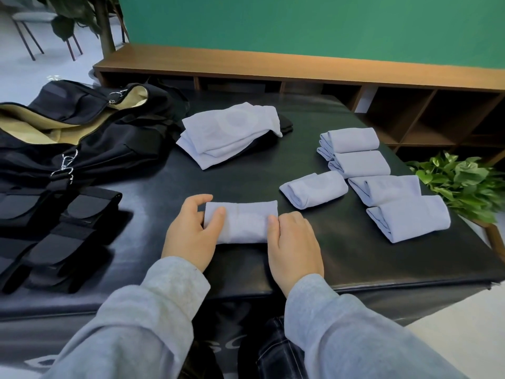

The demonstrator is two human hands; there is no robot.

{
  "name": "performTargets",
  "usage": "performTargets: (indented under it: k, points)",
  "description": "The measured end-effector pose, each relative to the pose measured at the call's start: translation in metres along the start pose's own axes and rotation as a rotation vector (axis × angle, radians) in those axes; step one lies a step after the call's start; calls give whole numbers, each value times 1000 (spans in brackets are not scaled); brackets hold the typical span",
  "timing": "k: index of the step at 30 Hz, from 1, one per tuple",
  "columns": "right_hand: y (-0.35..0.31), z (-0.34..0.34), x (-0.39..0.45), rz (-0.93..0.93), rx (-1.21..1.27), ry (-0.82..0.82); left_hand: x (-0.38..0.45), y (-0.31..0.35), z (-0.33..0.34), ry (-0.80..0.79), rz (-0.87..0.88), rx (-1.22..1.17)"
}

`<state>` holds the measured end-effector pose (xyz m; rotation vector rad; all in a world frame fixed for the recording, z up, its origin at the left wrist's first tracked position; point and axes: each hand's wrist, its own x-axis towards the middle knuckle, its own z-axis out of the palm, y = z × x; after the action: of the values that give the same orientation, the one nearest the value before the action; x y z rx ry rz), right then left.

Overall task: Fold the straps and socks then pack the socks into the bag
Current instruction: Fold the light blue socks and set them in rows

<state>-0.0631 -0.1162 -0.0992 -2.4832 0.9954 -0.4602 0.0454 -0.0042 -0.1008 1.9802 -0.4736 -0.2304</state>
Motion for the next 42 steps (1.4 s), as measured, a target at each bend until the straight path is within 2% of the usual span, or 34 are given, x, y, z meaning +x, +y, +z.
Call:
performTargets:
  k: [3,7,12,16,21,26,30,34,38,42]
  points:
    - [0,1,-1,21,52,34,-1,1,1,36,26,85]
    - [-2,-3,-3,46,143,52,-2,1,1,85,136,323]
    - [-4,-6,-4,96,151,3,-1,4,3,11,182,543]
    - [-1,-4,-5,84,204,10,-4,6,1,-36,223,507]
    - [3,-7,-7,79,338,-22,-12,6,1,-47,234,314]
    - [1,-13,-6,84,402,-57,-17,-2,2,-31,391,114]
    - [1,-17,-4,96,493,-68,-15,-4,3,-51,463,78]
    - [3,-21,-2,60,602,-80,-14,-2,5,-126,491,197]
    - [6,-27,3,-12,657,-2,-10,2,10,-211,546,473]
    - [16,-33,8,-14,656,72,-9,1,15,-277,596,580]
